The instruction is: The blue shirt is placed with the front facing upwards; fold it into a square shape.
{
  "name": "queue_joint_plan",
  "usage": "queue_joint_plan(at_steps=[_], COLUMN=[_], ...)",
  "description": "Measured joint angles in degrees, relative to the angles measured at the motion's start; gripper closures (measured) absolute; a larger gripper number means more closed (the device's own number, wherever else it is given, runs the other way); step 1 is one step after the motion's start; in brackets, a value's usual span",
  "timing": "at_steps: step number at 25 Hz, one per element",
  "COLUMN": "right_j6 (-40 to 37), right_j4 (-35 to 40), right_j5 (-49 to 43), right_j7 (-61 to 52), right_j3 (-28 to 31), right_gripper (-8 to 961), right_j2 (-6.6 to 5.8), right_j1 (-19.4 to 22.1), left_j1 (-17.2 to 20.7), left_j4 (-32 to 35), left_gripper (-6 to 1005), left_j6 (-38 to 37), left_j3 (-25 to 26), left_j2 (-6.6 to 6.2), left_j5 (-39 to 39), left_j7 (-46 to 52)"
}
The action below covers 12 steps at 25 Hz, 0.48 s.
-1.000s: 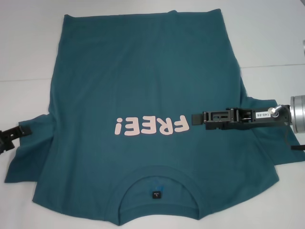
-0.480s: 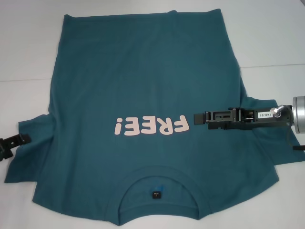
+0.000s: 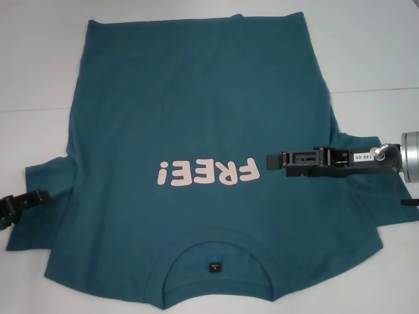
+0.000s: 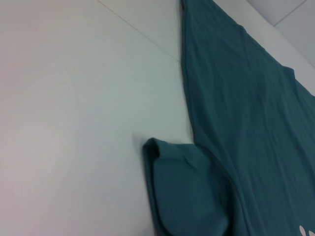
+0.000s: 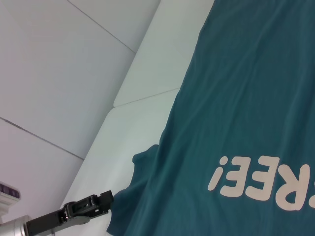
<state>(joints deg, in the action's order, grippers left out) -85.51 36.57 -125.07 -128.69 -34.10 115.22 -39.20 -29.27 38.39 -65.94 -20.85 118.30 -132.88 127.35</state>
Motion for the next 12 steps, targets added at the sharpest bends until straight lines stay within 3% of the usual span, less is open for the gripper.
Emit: queue_joint_plan(at_steps=[12], right_j6=[-0.03], right_j4=[-0.08], right_j5=[0.0], right_j7=[0.05], right_j3=[0.0], right_gripper=[55], right_j2=[0.0], right_j1=[0.1], left_j1=[-2.87], left_j4=[-1.65], left_gripper=[190], left_j6=[1.53], left_j3=[-2.83], left_j2=[-0.42], left_j5=[-0.4], left_j7=[1.98])
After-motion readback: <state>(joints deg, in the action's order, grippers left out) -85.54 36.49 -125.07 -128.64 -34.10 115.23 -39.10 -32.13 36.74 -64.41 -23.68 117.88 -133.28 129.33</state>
